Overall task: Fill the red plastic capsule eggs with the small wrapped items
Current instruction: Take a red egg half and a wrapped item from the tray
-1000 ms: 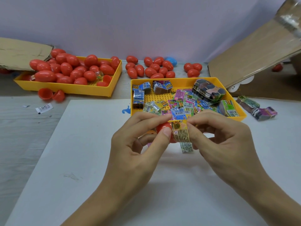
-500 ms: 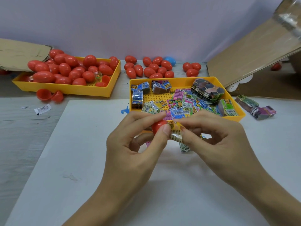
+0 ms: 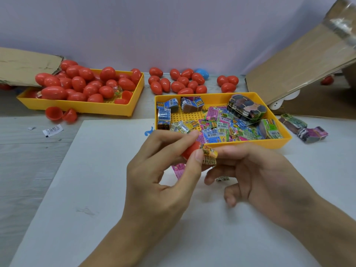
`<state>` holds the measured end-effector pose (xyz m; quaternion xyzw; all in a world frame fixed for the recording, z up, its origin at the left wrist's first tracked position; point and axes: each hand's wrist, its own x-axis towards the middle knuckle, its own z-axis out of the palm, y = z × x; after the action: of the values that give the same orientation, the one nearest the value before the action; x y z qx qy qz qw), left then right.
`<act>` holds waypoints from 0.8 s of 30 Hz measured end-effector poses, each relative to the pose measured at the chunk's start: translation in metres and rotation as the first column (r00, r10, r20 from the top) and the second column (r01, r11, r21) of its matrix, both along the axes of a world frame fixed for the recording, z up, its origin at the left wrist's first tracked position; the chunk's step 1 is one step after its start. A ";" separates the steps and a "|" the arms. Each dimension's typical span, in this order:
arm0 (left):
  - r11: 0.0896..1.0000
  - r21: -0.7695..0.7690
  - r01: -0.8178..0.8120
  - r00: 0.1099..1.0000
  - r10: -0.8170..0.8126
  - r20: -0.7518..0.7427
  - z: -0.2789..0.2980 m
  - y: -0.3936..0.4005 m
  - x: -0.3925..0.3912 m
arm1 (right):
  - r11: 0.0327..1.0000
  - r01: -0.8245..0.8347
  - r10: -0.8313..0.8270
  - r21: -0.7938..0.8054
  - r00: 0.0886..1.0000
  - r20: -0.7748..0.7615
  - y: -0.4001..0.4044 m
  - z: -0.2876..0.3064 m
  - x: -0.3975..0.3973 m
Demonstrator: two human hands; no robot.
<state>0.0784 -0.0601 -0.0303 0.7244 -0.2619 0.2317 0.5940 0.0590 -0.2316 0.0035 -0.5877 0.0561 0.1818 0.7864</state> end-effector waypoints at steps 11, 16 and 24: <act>0.993 0.117 -0.018 0.994 0.006 0.109 0.001 -0.003 -0.002 | 1.000 0.011 -0.010 -0.023 0.999 0.040 0.004 -0.001 -0.004; 0.993 0.116 0.003 0.995 -0.015 0.100 0.001 -0.005 -0.003 | 0.998 -0.009 0.010 0.069 1.000 -0.008 0.003 -0.001 -0.003; 0.996 0.042 0.085 0.996 -0.083 -0.036 0.000 -0.004 -0.005 | 0.969 -0.065 0.085 0.240 0.993 -0.077 0.003 0.000 -0.002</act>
<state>0.0738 -0.0637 -0.0299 0.7294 -0.2867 0.1883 0.5919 0.0569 -0.2288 0.0034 -0.4830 0.0460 0.2422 0.8402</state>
